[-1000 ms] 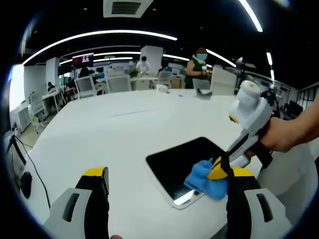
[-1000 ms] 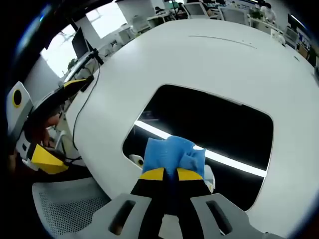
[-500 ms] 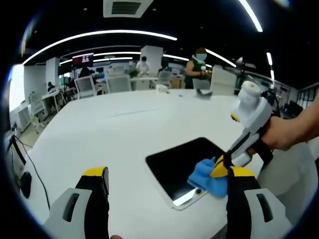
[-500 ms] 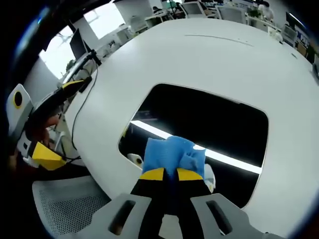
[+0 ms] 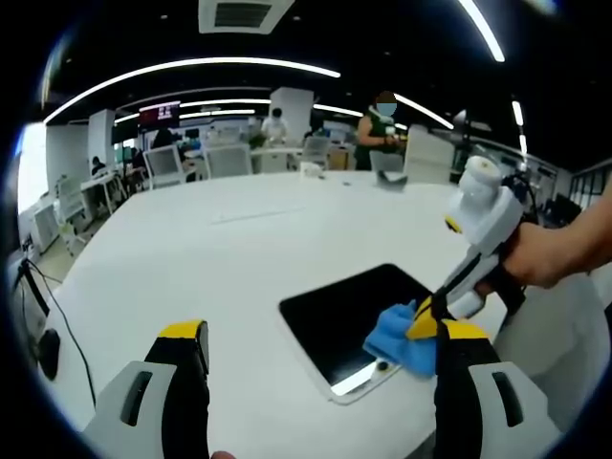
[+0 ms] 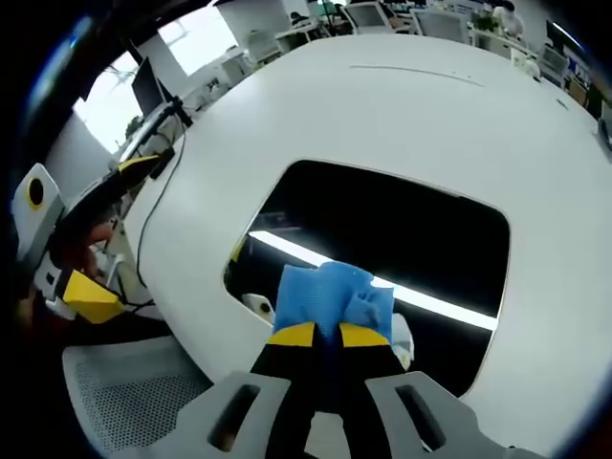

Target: Wipe the mirror surface with the cleaning cloth until all visible marks leave the cleaned area.

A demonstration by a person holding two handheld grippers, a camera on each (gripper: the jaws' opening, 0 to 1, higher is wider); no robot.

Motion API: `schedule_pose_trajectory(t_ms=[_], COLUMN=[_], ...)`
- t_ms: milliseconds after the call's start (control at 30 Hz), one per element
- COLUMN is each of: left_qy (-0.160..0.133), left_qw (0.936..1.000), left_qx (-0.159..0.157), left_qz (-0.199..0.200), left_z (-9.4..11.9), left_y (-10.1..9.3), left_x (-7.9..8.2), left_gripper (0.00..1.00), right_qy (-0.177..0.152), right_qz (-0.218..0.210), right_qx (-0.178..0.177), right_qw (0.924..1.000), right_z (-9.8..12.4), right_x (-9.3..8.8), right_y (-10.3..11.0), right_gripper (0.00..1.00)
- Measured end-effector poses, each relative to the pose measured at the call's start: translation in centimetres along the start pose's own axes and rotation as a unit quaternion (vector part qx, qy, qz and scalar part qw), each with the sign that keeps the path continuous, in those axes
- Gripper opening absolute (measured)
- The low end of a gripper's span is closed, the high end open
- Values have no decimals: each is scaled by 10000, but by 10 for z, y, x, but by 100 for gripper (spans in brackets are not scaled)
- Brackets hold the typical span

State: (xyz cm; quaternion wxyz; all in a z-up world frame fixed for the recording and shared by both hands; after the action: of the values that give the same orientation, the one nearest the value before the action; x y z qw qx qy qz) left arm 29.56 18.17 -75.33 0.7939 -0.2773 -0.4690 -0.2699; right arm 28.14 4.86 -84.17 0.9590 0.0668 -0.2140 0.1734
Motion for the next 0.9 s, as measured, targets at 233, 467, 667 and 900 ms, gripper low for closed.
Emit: schedule_pose_trajectory(t_ms=[233, 467, 667, 900], left_qy=[-2, -22, -1, 2], left_qw=[10000, 10000, 10000, 10000], left_qx=[-19, -16, -31, -32], left_qz=[2, 16, -7, -62], left_z=[-1, -2, -1, 0], left_y=[-1, 0, -1, 1], left_x=[1, 1, 0, 1], left_gripper=[99, 99, 99, 99], right_qy=[17, 4, 40, 68], right_qz=[-20, -37, 19, 13], right_qx=[2, -3, -20, -19], right_qw=[10000, 10000, 10000, 10000], right_z=[0, 0, 1, -1], right_x=[0, 0, -1, 1], right_y=[-1, -2, -3, -5], right_gripper=[2, 2, 2, 2])
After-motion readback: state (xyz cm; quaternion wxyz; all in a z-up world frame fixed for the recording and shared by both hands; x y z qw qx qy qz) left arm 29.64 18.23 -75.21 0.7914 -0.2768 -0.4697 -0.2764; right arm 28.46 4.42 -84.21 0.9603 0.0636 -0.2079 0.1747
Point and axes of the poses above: the point that each gripper's makers call its tool centre point, and the gripper's own axes: z roughly backward along the fingers, y roughly to its left, x roughly out of its top, the point moved 1 cm from there along z, roughly backward along the fingers, and after that the axes turned 13 degrees about -x, right-handed, at the moved point
